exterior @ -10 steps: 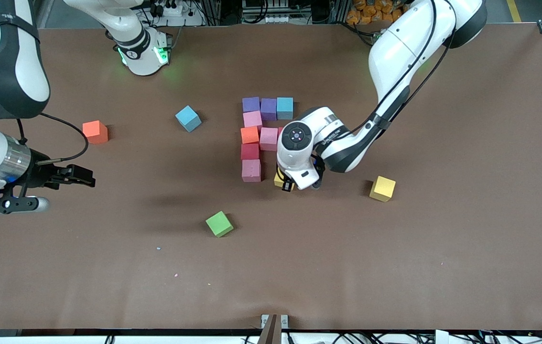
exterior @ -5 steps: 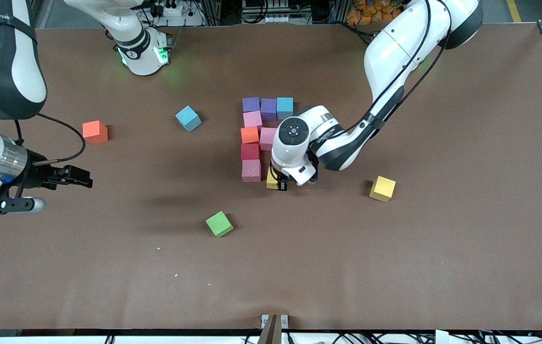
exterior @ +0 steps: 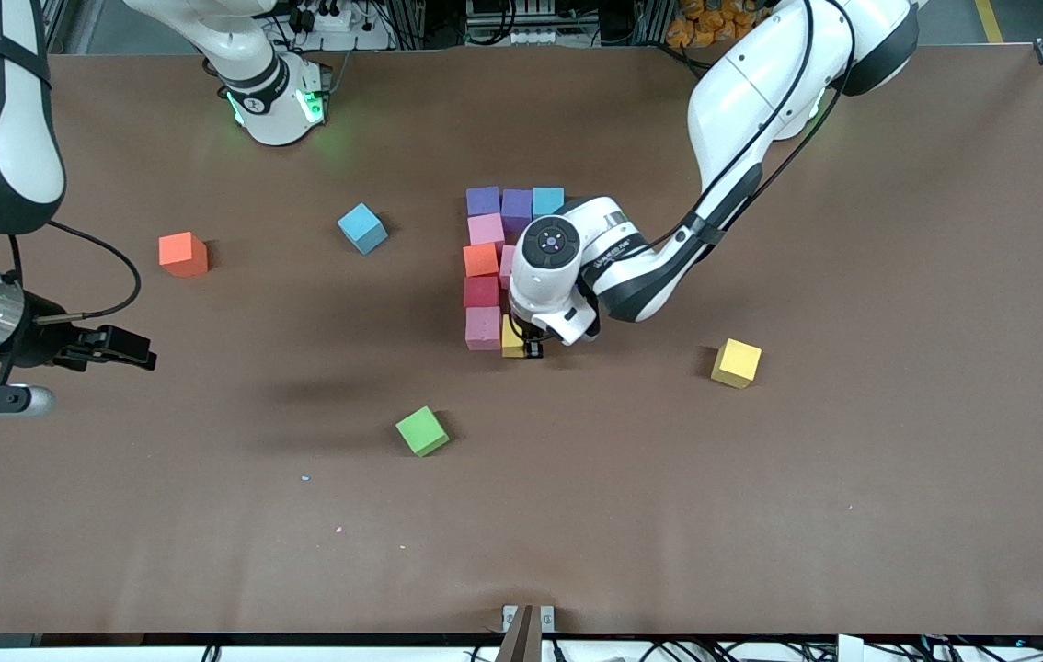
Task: Arrange 11 blocks into digit 3
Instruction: 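Carry the yellow block to the column base with the left gripper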
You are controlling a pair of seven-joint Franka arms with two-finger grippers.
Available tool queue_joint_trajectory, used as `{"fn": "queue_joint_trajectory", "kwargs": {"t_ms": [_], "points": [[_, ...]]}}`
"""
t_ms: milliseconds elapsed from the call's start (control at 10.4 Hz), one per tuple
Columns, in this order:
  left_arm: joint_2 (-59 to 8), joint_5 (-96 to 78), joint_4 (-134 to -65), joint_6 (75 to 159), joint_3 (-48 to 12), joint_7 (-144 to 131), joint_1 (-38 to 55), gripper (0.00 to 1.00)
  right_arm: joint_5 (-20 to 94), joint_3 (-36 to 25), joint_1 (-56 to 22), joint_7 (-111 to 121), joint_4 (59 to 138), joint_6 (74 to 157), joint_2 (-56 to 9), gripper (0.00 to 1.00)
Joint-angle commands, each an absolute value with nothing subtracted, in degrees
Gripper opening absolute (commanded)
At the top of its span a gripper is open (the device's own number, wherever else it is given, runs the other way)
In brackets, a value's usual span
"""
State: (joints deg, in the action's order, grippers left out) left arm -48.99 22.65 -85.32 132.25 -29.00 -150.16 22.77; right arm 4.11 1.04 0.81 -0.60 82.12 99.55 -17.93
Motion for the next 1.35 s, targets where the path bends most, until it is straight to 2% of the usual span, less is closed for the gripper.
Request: {"fn": "queue_joint_trajectory", "kwargs": {"t_ms": [0,193,289,385,770,1252], "points": [[-49.9,21.6,-84.1,132.3,-28.5,-150.6,23.6,0.0,4.0,1.9,1.8,-0.5,82.2,99.8,-17.8,1.0],[-50.3,21.5,-84.1,132.3,-28.5,-150.6,23.9,0.01,4.0,1.8,1.8,-0.6,82.1,100.2,-17.8,1.0],[-50.5,21.7,-84.1,132.3,-28.5,-150.5,23.9,0.37,4.0,1.9,1.8,-0.6,82.1,100.2,-17.8,1.0],[-50.5,22.5,-84.1,132.3,-28.5,-149.7,23.9,0.99,4.0,1.8,1.6,-0.6,82.1,100.2,-17.8,1.0],[-47.8,21.7,-84.2,131.3,-28.9,-148.4,23.1,1.0,3.9,1.9,1.8,-0.5,82.0,100.2,-17.8,1.0],[-41.9,21.6,-84.5,123.4,-33.5,-139.7,17.8,1.0,3.8,1.9,1.8,-0.4,82.0,100.2,-17.8,1.0]]}}
